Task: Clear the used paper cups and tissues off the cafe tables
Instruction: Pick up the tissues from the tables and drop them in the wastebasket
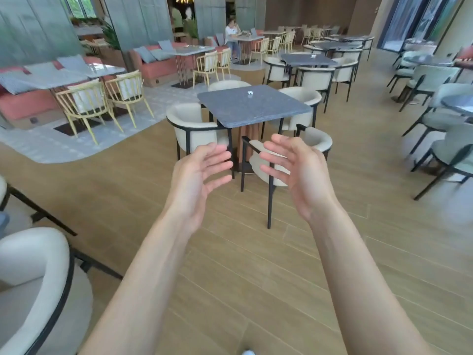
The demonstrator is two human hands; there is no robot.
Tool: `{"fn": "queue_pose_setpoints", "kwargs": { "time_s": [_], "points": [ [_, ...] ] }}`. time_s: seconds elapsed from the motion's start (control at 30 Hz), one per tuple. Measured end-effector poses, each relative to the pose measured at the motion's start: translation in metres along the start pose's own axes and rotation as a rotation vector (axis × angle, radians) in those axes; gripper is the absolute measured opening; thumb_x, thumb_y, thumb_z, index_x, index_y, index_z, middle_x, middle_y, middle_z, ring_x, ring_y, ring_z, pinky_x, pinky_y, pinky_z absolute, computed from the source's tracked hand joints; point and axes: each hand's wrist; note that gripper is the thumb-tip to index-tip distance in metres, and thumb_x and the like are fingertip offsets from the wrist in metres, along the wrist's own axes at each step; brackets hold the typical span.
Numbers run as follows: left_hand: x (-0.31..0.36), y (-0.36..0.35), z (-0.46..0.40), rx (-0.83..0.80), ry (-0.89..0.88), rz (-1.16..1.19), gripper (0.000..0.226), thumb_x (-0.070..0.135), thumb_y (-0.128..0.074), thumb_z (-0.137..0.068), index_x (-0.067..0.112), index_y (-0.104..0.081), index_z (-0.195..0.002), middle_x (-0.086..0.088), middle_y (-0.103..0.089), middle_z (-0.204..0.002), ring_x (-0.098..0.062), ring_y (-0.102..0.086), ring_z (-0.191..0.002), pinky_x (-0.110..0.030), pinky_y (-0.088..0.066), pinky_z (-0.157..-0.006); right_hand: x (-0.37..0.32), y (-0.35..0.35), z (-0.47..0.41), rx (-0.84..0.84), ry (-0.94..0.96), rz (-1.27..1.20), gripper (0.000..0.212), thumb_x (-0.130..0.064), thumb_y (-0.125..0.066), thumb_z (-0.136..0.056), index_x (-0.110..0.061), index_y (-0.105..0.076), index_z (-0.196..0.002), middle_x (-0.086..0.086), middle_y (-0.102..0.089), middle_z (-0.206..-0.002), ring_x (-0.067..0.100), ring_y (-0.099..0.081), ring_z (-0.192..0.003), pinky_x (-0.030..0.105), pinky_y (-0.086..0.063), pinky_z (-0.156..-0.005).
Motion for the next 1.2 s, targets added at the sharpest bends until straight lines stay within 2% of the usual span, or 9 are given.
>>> {"fn": "queue_pose_setpoints", "kwargs": {
  "time_s": [0.3,0.63,0.8,0.97,1.2],
  "points": [
    [0.035,0.033,-0.177,0.120,-0.078,-0.029,0.029,0.024,-0.051,-0.102,0.004,-0.069,-0.113,-0.012,-0.075,-0.113,-0.024,-0.072,-0.106,-0.045,-0.056,-0.097,0.023,-0.074,-0.187,-0.043,-0.047,-0.030,0.028,-0.020,-0.056,-0.099,-0.007,-0.067,-0.121,0.008,-0.074,-0.117,0.020,-0.072,-0.107,0.040,-0.058,-0.095],
    [0.049,0.181,-0.337,0.297,-0.100,-0.012,0.029,0.022,-0.049,-0.102,0.003,-0.069,-0.112,-0.012,-0.077,-0.108,-0.025,-0.073,-0.103,-0.048,-0.055,-0.099,0.100,-0.228,-0.349,-0.153,-0.084,0.072,0.024,-0.016,-0.054,-0.098,-0.008,-0.069,-0.115,0.011,-0.074,-0.115,0.021,-0.073,-0.105,0.043,-0.057,-0.097],
    [0.070,0.259,-0.453,0.275,-0.126,0.003,0.028,0.023,-0.050,-0.101,0.005,-0.070,-0.110,-0.011,-0.077,-0.107,-0.024,-0.073,-0.104,-0.048,-0.056,-0.098,0.145,-0.332,-0.436,-0.187,-0.081,0.090,0.027,-0.015,-0.055,-0.097,-0.005,-0.066,-0.119,0.011,-0.074,-0.115,0.021,-0.073,-0.104,0.043,-0.058,-0.096],
    [0.106,0.301,-0.568,0.188,-0.103,0.015,0.027,0.021,-0.049,-0.101,0.007,-0.071,-0.107,-0.011,-0.077,-0.107,-0.024,-0.073,-0.103,-0.046,-0.057,-0.096,0.158,-0.432,-0.523,-0.162,-0.063,0.058,0.030,-0.016,-0.056,-0.097,-0.004,-0.066,-0.123,0.012,-0.073,-0.116,0.020,-0.074,-0.102,0.041,-0.059,-0.094],
    [0.123,0.364,-0.708,0.165,-0.055,0.016,0.027,0.021,-0.050,-0.101,0.006,-0.071,-0.108,-0.012,-0.077,-0.107,-0.025,-0.073,-0.104,-0.045,-0.058,-0.095,0.194,-0.508,-0.636,-0.076,-0.091,0.067,0.028,-0.016,-0.057,-0.097,-0.005,-0.066,-0.121,0.011,-0.074,-0.114,0.020,-0.074,-0.102,0.040,-0.060,-0.092]
  ]
}}
Point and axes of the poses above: each hand's wrist, its own z-axis away from the middle knuckle, its own y-axis out of the back of the hand, x = y × z
